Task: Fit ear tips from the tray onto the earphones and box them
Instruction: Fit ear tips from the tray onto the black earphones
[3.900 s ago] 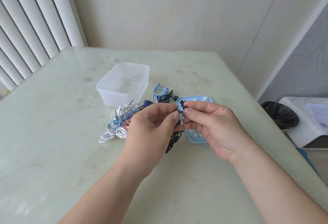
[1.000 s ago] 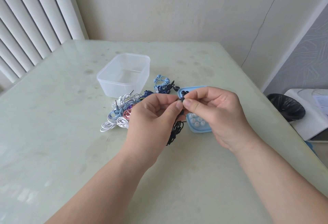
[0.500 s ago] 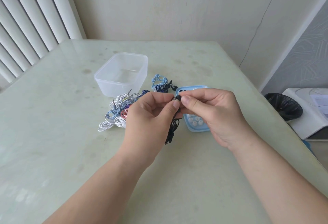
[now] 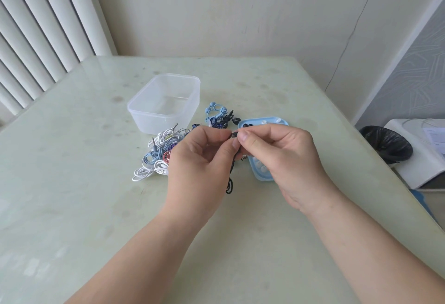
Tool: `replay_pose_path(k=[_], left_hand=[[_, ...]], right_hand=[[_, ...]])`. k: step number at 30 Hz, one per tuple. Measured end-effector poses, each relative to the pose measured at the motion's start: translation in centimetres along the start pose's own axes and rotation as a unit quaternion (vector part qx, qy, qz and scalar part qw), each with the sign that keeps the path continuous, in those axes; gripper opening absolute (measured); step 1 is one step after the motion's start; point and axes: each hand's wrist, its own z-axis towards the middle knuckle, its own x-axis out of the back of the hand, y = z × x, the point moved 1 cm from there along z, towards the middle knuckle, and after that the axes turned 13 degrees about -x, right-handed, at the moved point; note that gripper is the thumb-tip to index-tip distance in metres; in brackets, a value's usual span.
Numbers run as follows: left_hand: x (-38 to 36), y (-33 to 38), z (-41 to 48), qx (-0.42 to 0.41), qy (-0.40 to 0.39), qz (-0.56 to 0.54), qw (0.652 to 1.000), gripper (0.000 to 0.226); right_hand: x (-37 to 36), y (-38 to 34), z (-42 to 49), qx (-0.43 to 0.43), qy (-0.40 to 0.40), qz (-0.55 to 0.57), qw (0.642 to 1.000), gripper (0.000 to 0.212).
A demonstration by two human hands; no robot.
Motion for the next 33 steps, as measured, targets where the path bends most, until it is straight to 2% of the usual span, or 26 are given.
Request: replay_pose_path(k=[5, 16, 23, 29, 31, 33], left_hand=[[-0.2, 0.1, 0.0, -0.002, -0.022, -0.015, 1.0, 0.008], [0.0, 0.2, 0.0, -0.05, -0.048, 0.045, 0.997, 0.013], [0.3, 0.0, 0.3, -0.02, -0.043, 0.049, 0.998, 0.009], [0.7, -0.2, 0.7, 0.07, -0.055, -0.013, 0.996, 0.012], [0.7, -0.1, 0.7, 0.082, -0.053, -0.034, 0.995, 0.013], [0.6, 0.1, 0.7, 0.077, -0.048, -0.046, 0.995, 0.012]], right_hand=[[0.9, -0.7, 0.5, -0.041, -0.053, 0.03, 0.997, 0.009], [1.6, -1.0, 0.6, -0.071, -0.091, -0.043, 0.992, 0.011], [1.1, -0.2, 0.5, 0.058, -0.03, -0.108, 0.992, 0.015], [1.1, 0.4, 0.8, 0.221, 0.006, -0.239, 0.945, 0.013], [1.0, 0.5, 0.8, 0.218, 0.014, -0.244, 0.945, 0.014], [1.0, 0.6, 0.8, 0.143, 0.004, -0.184, 0.972, 0.015]])
